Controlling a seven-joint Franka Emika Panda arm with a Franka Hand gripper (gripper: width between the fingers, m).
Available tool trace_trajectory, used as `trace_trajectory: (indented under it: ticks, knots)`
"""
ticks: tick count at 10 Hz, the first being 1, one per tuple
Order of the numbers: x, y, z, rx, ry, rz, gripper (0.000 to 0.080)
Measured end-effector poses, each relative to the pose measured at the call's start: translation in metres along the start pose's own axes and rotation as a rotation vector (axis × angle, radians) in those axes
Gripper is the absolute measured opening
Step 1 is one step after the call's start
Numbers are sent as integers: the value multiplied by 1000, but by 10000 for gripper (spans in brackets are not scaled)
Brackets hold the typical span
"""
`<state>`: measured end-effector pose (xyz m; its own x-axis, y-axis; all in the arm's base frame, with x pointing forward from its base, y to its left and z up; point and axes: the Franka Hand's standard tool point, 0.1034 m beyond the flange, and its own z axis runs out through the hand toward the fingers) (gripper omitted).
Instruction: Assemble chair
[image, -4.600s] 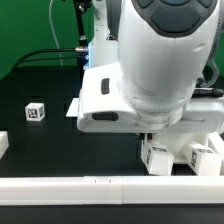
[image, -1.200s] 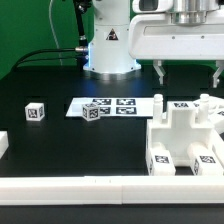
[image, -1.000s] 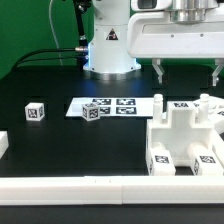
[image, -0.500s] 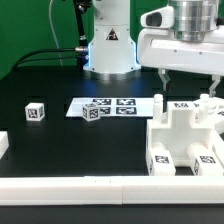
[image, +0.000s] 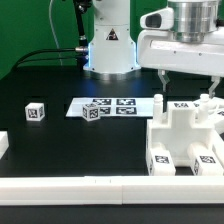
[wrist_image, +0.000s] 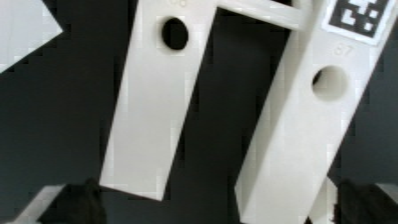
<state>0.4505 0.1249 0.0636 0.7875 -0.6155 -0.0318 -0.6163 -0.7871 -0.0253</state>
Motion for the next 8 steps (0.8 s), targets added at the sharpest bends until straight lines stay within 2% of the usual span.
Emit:
trace_trajectory:
  ticks: [1,2,3,4,6,8]
  knots:
    - [-19,7,12,-3,-7,48,649]
    - [-27,9,21,-1,-6,63,649]
    - [-33,9,34,-10,3,59,649]
    - [-32,10,41,-4,16,66,649]
    - [-30,15,52,-11,25,54,649]
    - [-29,19,56,-18,23,38,649]
